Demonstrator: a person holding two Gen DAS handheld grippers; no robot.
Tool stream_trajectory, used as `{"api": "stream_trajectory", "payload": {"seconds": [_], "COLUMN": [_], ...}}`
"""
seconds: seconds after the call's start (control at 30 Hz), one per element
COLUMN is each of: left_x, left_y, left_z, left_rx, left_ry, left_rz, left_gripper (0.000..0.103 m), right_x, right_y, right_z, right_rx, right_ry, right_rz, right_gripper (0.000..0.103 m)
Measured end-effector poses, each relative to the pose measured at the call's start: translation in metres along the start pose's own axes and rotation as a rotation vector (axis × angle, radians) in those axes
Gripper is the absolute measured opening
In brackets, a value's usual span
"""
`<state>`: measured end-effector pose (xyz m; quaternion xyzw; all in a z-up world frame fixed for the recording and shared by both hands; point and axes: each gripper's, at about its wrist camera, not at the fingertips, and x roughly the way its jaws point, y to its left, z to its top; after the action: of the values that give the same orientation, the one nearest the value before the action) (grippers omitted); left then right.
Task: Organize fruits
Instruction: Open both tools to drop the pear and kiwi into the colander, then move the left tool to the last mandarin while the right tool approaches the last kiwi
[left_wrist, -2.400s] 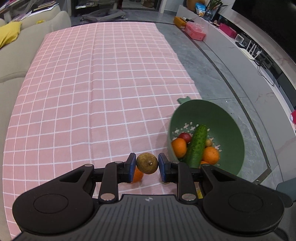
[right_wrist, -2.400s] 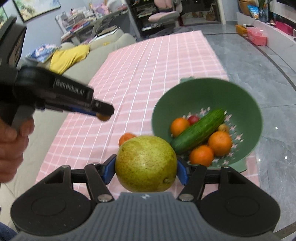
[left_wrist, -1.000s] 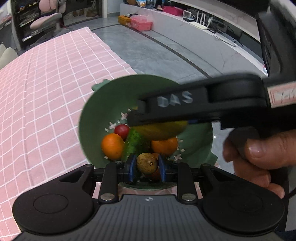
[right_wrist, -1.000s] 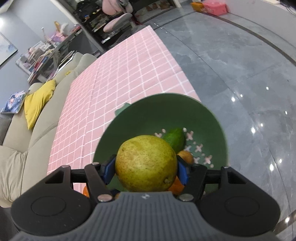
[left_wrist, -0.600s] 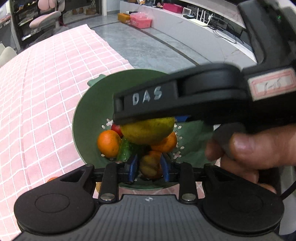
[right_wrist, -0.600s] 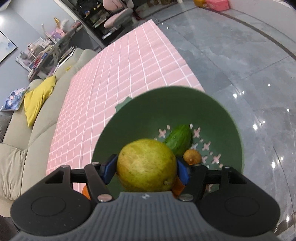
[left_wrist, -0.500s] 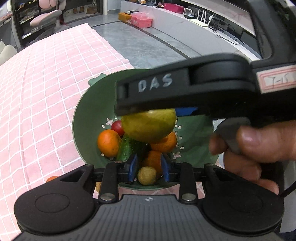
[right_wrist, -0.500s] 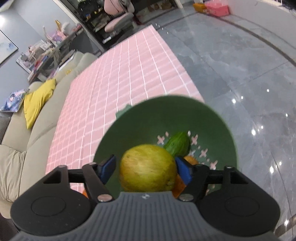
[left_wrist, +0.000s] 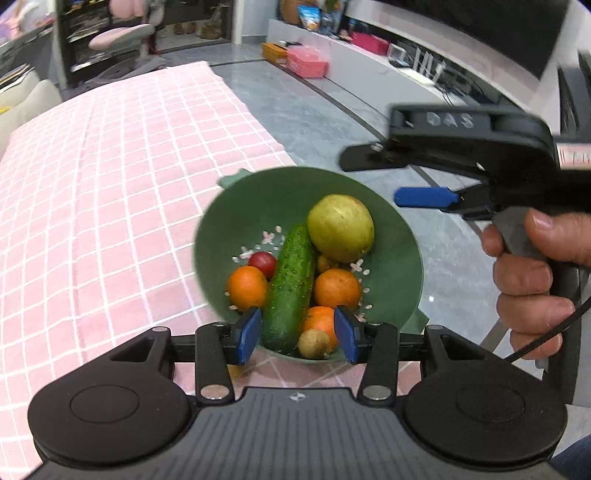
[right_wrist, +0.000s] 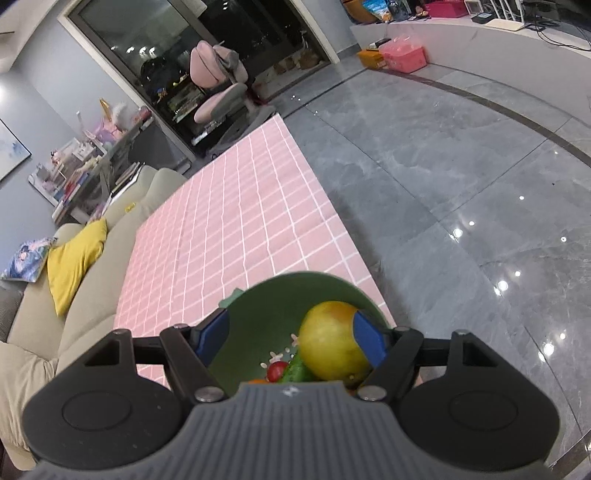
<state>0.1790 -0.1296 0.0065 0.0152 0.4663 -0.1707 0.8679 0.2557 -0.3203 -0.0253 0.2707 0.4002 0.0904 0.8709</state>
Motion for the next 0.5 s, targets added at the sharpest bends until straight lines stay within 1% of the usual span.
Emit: {"api": "stream_trajectory", "payload": {"seconds": [0.1,0.23,0.5], "left_x": [-0.019,-0.046,-0.087], "left_y": [0.012,0.027,0.052], "left_z": [-0.004,-0.016,-0.050], "left_rx": [-0.048,-0.103,-0.185], "left_ry": [-0.027,-0.052,-0.066], "left_rz": [0.014,0.050,0.123], "left_gripper": [0.055,0.057,0.057], "right_x": [-0.008,-0.020,-0.045], "right_y": [0.007,0.025,0.064], "right_z": [0.000,-0.006,-0.038], "right_rx": [-0.024,-0.092,-0.261], "right_ry": [-0.007,-0.014,-0.009], "right_rz": [0.011,0.034,0.084], "right_gripper": [0.071,0.071,0.071]}}
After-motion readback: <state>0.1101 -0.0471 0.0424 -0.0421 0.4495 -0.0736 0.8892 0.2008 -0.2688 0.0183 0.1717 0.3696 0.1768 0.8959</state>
